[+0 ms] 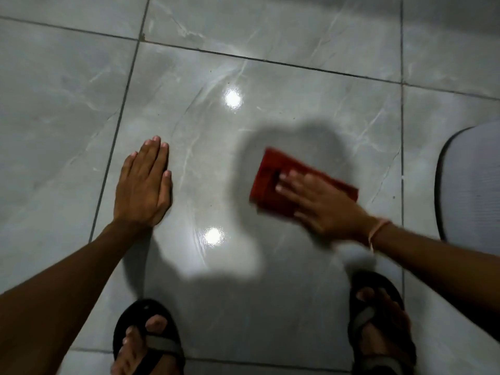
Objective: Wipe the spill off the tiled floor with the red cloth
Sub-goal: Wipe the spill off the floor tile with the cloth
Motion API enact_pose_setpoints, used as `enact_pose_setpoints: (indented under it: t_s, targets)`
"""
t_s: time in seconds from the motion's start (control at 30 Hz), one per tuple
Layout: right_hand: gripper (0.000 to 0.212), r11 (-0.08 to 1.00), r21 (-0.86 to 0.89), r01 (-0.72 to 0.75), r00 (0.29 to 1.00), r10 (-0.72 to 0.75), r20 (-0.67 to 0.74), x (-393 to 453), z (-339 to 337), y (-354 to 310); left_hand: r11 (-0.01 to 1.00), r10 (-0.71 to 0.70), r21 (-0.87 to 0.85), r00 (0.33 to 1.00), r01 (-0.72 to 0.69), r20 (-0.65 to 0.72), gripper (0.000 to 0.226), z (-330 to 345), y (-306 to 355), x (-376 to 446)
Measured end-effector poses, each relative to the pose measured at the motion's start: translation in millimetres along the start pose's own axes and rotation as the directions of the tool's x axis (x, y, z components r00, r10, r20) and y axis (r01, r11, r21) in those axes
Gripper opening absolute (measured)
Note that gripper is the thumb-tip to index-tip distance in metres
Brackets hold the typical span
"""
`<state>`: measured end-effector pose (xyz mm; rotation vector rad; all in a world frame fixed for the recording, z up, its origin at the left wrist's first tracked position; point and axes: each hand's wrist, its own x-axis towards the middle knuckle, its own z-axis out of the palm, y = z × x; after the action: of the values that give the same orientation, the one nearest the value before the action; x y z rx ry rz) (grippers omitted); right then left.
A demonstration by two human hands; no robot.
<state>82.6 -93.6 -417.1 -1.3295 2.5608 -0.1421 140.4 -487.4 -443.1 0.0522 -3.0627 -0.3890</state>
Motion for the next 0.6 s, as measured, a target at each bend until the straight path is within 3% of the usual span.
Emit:
enact_pose_setpoints:
  t_s: [0.1, 0.2, 0.27, 0.37, 0.43, 0.5, 0.57, 0.6]
  targets:
    - [0.06, 0.923, 0.096, -0.372, 0.918, 0.381, -0.108, 74, -35, 69, 1.0, -0.002, -0.007, 1.0, 0.002, -0.002, 0.059, 2, -4, 2]
    - [0.061, 0.864, 0.112, -0.491, 0.852, 0.503, -0.144, 144, -51, 80, 1.0, 0.011, 0.008, 1.0, -0.01, -0.016, 0.058, 3, -4, 3]
    - [0.062, 0.928, 0.101, -0.36, 0.917, 0.372, -0.144, 155, -41, 43, 1.0, 0.007, 0.0, 1.0, -0.007, -0.001, 0.058, 3, -4, 2]
    - [0.062, 0.996, 0.082, 0.018, 0.995, -0.01, -0.102, 93, -6, -49, 1.0, -0.006, -0.005, 1.0, 0.006, 0.022, 0.06, 2, -5, 3]
    - [0.06, 0.947, 0.114, 0.3, 0.953, -0.303, 0.008, 34, 12, -92, 1.0, -0.007, 0.005, 1.0, 0.007, 0.019, 0.06, 2, -5, 2]
    - [0.058, 0.861, 0.124, 0.494, 0.86, -0.505, 0.076, 5, 20, -86, 1.0, -0.006, 0.011, 1.0, 0.006, 0.021, 0.06, 2, -4, 1]
    - [0.054, 0.83, 0.07, 0.553, 0.826, -0.558, 0.083, 13, 13, -47, 1.0, 0.002, 0.007, 1.0, -0.002, 0.021, 0.06, 3, -5, 3]
    - [0.053, 0.867, 0.025, 0.497, 0.865, -0.498, 0.064, 26, 7, -26, 1.0, 0.008, 0.011, 1.0, -0.008, 0.019, 0.06, 4, -6, 3]
